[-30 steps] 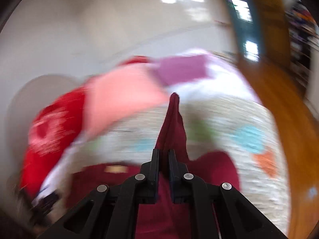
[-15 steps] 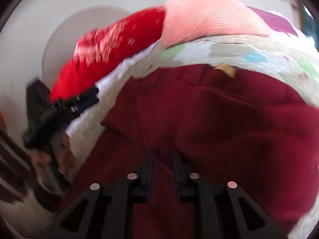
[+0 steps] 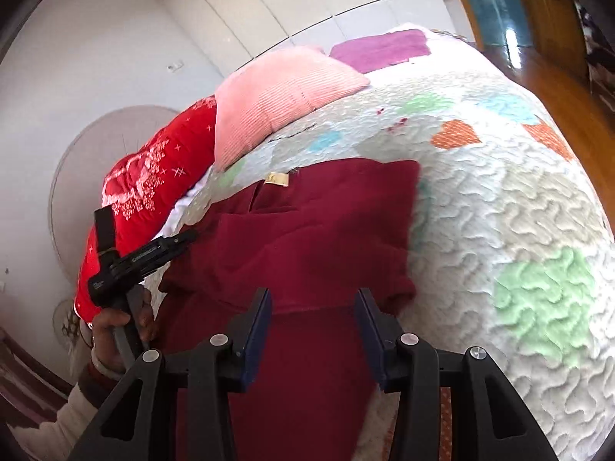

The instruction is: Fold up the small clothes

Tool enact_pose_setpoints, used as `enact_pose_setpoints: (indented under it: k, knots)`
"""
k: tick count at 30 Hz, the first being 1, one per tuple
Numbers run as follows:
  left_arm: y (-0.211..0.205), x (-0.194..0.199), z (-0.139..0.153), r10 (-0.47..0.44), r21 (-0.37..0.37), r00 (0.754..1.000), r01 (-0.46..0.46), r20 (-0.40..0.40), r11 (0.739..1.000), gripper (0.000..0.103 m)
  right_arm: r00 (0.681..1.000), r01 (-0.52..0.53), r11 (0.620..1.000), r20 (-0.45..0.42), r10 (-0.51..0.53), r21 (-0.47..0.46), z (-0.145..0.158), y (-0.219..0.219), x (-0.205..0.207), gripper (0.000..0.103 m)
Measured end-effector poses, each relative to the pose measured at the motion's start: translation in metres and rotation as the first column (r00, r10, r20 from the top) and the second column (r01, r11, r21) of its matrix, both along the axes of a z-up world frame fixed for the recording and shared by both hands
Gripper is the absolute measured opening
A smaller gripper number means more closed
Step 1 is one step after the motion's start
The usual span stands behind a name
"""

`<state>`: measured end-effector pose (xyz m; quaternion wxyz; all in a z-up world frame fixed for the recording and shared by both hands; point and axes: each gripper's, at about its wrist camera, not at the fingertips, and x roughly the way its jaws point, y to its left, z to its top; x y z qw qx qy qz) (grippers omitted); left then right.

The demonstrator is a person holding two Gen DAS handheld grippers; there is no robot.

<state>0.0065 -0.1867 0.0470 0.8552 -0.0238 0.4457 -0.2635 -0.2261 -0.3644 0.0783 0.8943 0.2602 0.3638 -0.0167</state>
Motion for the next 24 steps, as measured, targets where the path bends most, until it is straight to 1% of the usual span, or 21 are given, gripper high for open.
enact_pose_setpoints:
  k: [1,2,3,4,6,8,9,10,11,14,17,19,20,21,22,23,24]
  knots:
    - [-0.006,0.001,-0.002,-0.004,0.031,1.000,0.004,0.003,1.000,0.017,1.000,0.003,1.000,0.002,-0.003,-0.001,0.000,0.000,0.000,0.043]
    - [-0.009,0.002,-0.002,-0.008,0.050,1.000,0.008,0.000,0.999,0.010,1.000,0.006,1.000,0.001,-0.006,-0.006,0.001,-0.002,-0.002,0.043]
    - [-0.007,0.001,0.002,-0.001,0.037,1.000,0.001,0.001,0.999,0.010,1.000,0.011,1.000,-0.002,-0.011,-0.014,0.002,-0.003,-0.002,0.043]
    - [-0.001,-0.001,0.010,0.009,0.004,1.000,-0.009,0.016,1.000,0.010,1.000,0.019,0.999,-0.007,-0.019,-0.027,0.003,-0.005,-0.002,0.043]
    - [0.015,-0.007,0.029,0.044,-0.053,0.997,-0.041,0.070,0.998,0.010,0.999,0.033,0.998,-0.004,-0.034,-0.057,0.007,-0.008,-0.004,0.043]
    - [0.043,-0.013,0.044,0.118,-0.113,0.987,-0.106,0.110,0.988,0.010,0.999,0.037,0.996,0.014,-0.036,-0.080,0.010,-0.008,-0.002,0.043]
    - [0.059,-0.014,0.045,0.162,-0.136,0.981,-0.147,0.106,0.980,0.010,0.999,0.041,0.995,0.014,-0.040,-0.089,0.010,-0.008,0.000,0.043]
    - [0.066,-0.014,0.043,0.185,-0.142,0.978,-0.170,0.095,0.975,0.010,0.999,0.045,0.994,0.006,-0.045,-0.100,0.010,-0.007,0.003,0.043]
    - [0.071,-0.014,0.036,0.196,-0.136,0.977,-0.185,0.080,0.973,0.010,0.999,0.045,0.993,-0.003,-0.046,-0.107,0.007,-0.007,0.007,0.043]
    - [0.067,-0.015,0.011,0.169,-0.076,0.985,-0.166,0.044,0.983,0.010,0.999,0.036,0.993,-0.036,-0.041,-0.116,-0.003,-0.002,0.021,0.043]
    - [0.068,-0.026,0.002,0.178,-0.059,0.982,-0.174,0.058,0.983,0.010,0.998,0.033,0.991,-0.058,-0.041,-0.127,-0.008,0.004,0.037,0.043]
    - [0.070,-0.031,-0.001,0.185,-0.053,0.980,-0.182,0.067,0.982,0.010,0.998,0.032,0.985,-0.046,-0.041,-0.172,-0.006,0.010,0.044,0.043]
    - [0.071,-0.032,-0.003,0.186,-0.044,0.980,-0.184,0.063,0.982,0.010,0.998,0.023,0.976,-0.047,-0.034,-0.216,-0.006,0.015,0.048,0.043]
    - [0.069,-0.032,-0.005,0.185,-0.036,0.981,-0.183,0.059,0.982,0.011,0.997,0.007,0.963,-0.068,-0.027,-0.269,-0.009,0.020,0.053,0.043]
    - [0.070,-0.032,-0.006,0.182,-0.030,0.982,-0.181,0.055,0.983,0.011,0.992,-0.014,0.945,-0.122,-0.027,-0.327,-0.017,0.024,0.059,0.043]
    - [0.071,-0.033,-0.007,0.179,-0.029,0.983,-0.177,0.051,0.984,0.011,0.981,-0.040,0.927,-0.193,-0.035,-0.372,-0.029,0.026,0.064,0.042]
    - [0.071,-0.032,-0.008,0.178,-0.033,0.983,-0.177,0.048,0.984,0.011,0.970,-0.062,0.920,-0.241,-0.036,-0.388,-0.039,0.025,0.065,0.040]
